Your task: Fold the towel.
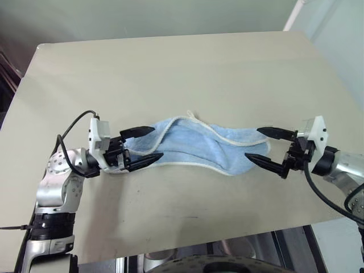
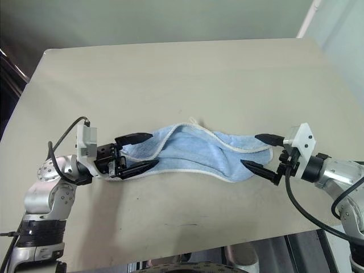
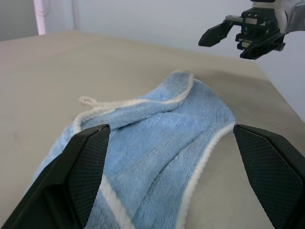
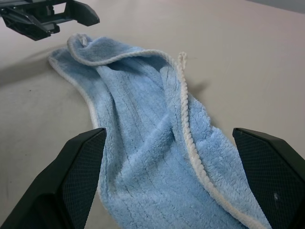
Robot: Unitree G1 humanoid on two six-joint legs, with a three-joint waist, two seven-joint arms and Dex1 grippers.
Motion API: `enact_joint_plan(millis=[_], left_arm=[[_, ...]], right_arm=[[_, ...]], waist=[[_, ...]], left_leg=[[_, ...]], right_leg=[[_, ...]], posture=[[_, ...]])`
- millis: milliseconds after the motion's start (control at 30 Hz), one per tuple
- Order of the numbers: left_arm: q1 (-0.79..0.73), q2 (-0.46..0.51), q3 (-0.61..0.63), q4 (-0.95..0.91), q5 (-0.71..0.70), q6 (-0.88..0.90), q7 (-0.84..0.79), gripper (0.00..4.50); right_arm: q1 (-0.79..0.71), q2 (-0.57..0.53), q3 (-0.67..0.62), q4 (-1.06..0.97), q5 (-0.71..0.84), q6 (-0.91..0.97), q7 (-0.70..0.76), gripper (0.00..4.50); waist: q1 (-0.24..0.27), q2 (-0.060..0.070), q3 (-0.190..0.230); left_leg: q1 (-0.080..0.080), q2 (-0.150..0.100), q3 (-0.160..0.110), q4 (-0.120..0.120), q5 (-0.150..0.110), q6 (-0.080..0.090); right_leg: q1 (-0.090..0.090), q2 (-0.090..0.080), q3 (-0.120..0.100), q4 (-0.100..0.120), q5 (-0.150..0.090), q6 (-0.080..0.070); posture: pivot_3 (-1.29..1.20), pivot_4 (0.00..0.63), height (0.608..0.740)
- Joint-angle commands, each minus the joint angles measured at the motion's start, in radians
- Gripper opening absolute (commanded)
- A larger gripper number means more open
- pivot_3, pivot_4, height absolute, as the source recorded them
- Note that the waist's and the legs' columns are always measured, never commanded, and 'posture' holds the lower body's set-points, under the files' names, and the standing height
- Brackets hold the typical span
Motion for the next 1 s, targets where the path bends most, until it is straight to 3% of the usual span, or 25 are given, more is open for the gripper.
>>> enact_joint_plan(millis=[33,500,700,1000], left_arm=[[-0.001,0.002,0.016,-0.027,-0.01,-0.017,0.002,4.5],[-0.003,-0.015,0.011,-0.033,-0.021,-0.012,0.004,4.5],[-0.017,-0.017,-0.013,-0.063,-0.026,0.02,0.012,4.5],[-0.045,-0.027,-0.055,-0.034,-0.01,0.004,-0.007,4.5]], right_arm=[[-0.017,-0.006,-0.004,-0.017,0.003,-0.011,0.007,4.48],[0.011,-0.019,-0.029,-0.028,0.007,-0.008,0.008,4.48],[-0.057,-0.074,0.053,0.157,-0.243,-0.216,0.025,4.48],[-0.098,-0.1,0.081,0.293,-0.361,-0.372,0.066,4.48]], waist=[[0.001,0.0,0.0],[0.001,0.0,0.0],[0.001,0.0,0.0],[0.002,0.0,0.0]], left_leg=[[0.0,0.0,0.0,0.0,0.0,0.0],[0.0,0.0,0.0,0.0,0.0,0.0],[0.0,0.0,0.0,0.0,0.0,0.0],[0.0,0.0,0.0,0.0,0.0,0.001]], right_leg=[[0.0,0.0,0.0,0.0,0.0,0.0],[0.0,0.0,0.0,0.0,0.0,0.0],[0.001,0.0,0.0,-0.001,0.001,0.001],[0.0,0.0,0.0,0.0,0.003,0.004]], posture=[[0.0,0.15,0.74],[0.0,0.15,0.74],[0.0,0.15,0.74],[0.0,0.15,0.74]])
